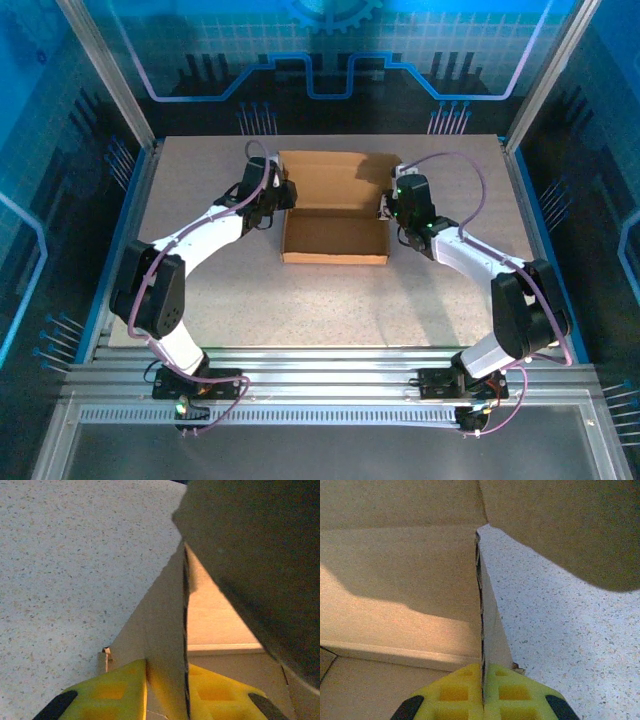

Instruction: Fold the paper box

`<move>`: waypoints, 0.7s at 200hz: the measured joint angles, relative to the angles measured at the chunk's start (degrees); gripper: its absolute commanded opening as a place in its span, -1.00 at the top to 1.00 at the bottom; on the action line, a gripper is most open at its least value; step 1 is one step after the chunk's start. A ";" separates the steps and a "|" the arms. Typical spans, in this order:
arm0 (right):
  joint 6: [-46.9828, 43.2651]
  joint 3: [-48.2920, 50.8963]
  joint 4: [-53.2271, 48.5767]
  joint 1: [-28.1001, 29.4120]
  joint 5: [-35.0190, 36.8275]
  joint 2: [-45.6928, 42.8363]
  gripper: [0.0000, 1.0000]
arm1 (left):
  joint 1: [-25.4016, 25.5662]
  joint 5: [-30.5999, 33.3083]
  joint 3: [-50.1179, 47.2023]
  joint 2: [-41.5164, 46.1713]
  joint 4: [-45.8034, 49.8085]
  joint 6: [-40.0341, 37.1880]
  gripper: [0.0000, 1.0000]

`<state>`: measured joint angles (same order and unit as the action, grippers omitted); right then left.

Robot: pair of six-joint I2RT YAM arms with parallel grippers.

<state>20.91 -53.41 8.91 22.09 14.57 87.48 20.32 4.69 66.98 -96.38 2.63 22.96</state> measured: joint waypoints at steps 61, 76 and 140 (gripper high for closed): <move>0.02 4.63 2.97 0.04 -0.70 -2.86 0.93 | 0.00 -0.90 -4.20 2.86 -2.12 -1.09 0.55; 0.02 5.44 3.23 0.17 -0.98 -3.61 0.93 | 0.00 -1.51 -5.11 3.61 -2.10 -1.29 0.55; -0.02 7.61 3.76 2.91 -2.99 -5.53 0.92 | 0.66 -4.13 -10.34 5.18 -0.83 -1.90 0.55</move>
<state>20.88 -45.80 12.67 24.99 11.57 81.95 20.97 0.56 56.64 -91.20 1.80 21.06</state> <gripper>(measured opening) 0.061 0.226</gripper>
